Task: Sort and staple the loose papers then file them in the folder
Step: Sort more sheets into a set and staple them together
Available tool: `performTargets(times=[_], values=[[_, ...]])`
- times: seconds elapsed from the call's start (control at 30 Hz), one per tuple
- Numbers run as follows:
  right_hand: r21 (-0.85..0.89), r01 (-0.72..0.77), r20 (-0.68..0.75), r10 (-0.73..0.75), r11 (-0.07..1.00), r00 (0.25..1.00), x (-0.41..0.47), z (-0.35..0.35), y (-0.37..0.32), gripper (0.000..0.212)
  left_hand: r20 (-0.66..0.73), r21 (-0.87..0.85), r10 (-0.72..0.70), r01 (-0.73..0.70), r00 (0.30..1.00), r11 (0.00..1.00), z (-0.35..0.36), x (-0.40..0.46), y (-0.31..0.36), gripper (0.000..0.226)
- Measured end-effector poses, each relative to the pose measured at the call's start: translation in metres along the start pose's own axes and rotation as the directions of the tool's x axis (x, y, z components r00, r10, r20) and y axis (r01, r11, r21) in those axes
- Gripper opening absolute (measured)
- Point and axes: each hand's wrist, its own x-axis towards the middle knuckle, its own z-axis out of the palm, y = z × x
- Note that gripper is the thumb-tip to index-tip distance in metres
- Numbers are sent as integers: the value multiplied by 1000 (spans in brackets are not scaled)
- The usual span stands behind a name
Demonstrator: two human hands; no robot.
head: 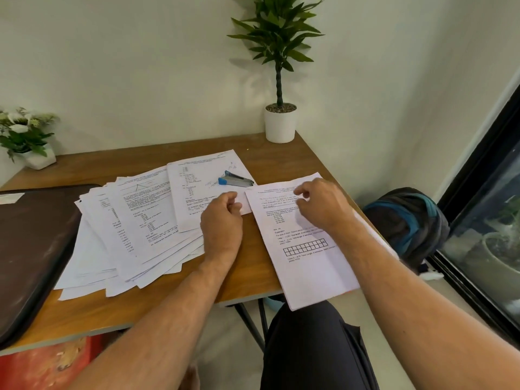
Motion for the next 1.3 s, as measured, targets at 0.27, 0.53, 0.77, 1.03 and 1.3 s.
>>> performTargets(times=[0.27,0.53,0.77,1.03,1.3], values=[[53,16,60,-19,998,998,59,48,-72,37,98,237,57,-79,994,968,-20,53,-34,32],[-132,57,156,-36,990,987,101,97,-91,38,125,288,46,-81,991,954,-16,64,-63,37],[-41,-67,44,69,997,997,128,102,-84,27,110,451,-129,66,986,890,-20,78,-78,67],[-74,-363,44,366,929,929,137,93,-58,11,83,433,-105,59,991,900,-15,83,-91,66],[111,-98,-25,102,989,994,129,93,-86,35,7,349,-141,130,990,928,-24,86,-97,75]])
